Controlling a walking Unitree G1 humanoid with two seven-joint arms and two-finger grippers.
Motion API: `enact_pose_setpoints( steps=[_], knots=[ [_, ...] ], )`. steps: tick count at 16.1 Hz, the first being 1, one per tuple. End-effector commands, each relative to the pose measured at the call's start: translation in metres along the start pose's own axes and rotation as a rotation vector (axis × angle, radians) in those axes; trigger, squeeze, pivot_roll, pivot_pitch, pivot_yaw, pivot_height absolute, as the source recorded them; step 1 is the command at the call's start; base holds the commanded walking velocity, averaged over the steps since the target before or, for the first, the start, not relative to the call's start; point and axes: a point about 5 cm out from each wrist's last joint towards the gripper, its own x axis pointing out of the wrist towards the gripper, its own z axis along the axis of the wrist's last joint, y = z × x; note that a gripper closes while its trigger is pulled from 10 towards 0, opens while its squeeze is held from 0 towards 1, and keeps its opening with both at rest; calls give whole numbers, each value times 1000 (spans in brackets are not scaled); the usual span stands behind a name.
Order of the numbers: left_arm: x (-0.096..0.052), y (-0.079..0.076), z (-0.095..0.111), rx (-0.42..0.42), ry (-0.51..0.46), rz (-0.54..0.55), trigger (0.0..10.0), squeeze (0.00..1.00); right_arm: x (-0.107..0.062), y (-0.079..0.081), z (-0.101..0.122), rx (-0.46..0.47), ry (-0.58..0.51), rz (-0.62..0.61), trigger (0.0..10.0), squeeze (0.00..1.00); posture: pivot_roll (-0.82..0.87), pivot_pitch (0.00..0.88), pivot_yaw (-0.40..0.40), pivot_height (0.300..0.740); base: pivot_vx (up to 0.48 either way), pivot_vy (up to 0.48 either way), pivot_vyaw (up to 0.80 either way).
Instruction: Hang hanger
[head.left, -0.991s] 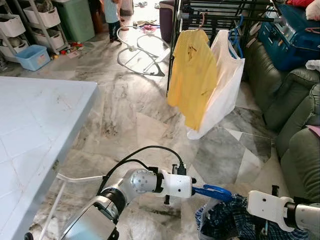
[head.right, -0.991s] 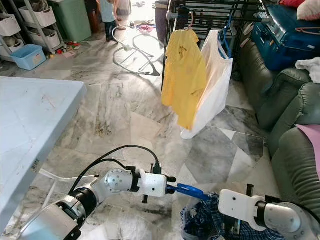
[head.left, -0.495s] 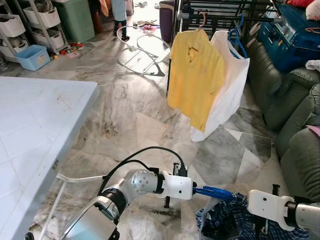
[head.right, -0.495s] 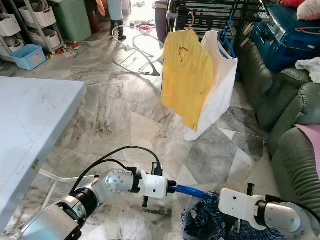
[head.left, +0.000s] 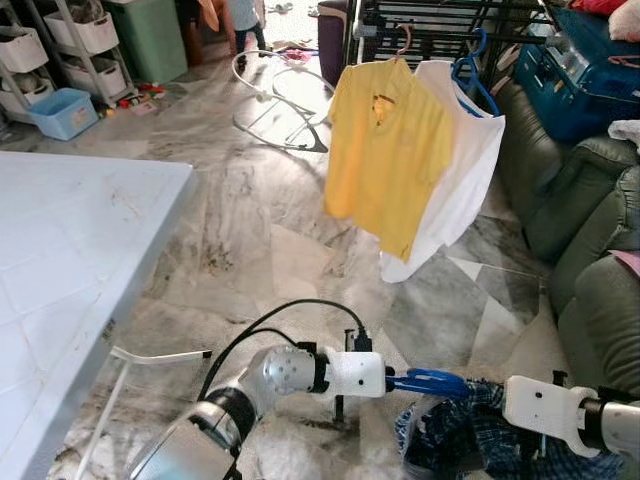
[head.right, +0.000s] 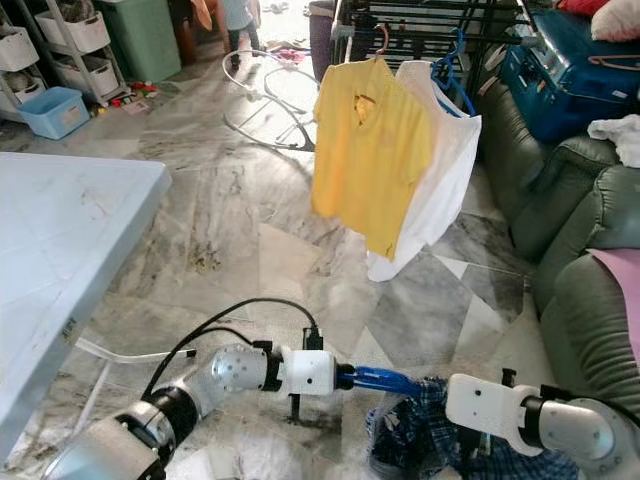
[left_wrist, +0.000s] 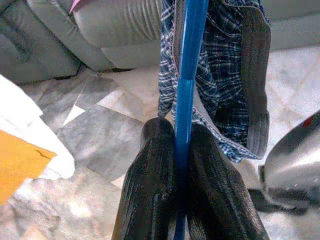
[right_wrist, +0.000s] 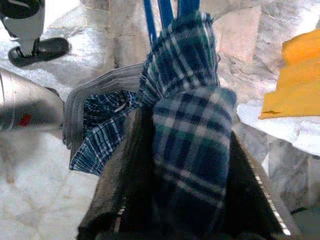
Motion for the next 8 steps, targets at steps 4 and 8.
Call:
enact_pose_setpoints(
  steps=[4, 8],
  knots=[
    [-2, -8, -6, -86, -20, 30, 0, 0, -7, -35, 6, -127, -27, -191, 10000, 1000, -49, 61, -45, 740, 0, 0, 0],
    [-2, -6, -8, -164, -26, 89, 0, 0, -7, -44, 4, -168, -19, -298, 10000, 1000, -49, 60, -46, 740, 0, 0, 0]
  ],
)
